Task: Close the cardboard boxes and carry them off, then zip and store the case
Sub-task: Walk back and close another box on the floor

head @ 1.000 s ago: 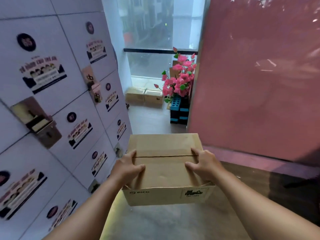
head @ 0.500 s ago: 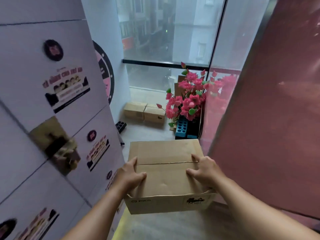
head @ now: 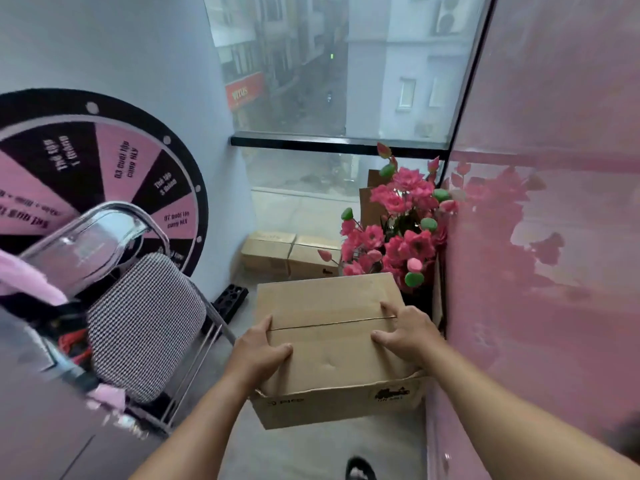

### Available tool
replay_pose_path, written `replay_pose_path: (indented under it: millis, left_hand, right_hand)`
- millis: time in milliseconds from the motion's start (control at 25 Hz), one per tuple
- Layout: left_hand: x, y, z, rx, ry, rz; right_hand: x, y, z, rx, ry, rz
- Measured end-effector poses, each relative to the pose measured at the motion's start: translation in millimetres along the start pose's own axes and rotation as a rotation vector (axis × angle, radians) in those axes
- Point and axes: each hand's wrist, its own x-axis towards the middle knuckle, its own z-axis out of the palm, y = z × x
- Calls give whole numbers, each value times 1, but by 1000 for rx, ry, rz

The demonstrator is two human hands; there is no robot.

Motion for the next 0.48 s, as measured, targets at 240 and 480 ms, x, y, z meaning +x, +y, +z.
replay_pose_path:
  millis: [240, 480]
  left_hand:
    - [163, 39, -33, -4, 50, -91]
    - [319, 35, -71, -23, 112, -196]
  right_hand:
    - [176, -57, -28, 33, -53, -20]
    - [336, -122, -31, -10, -126, -89]
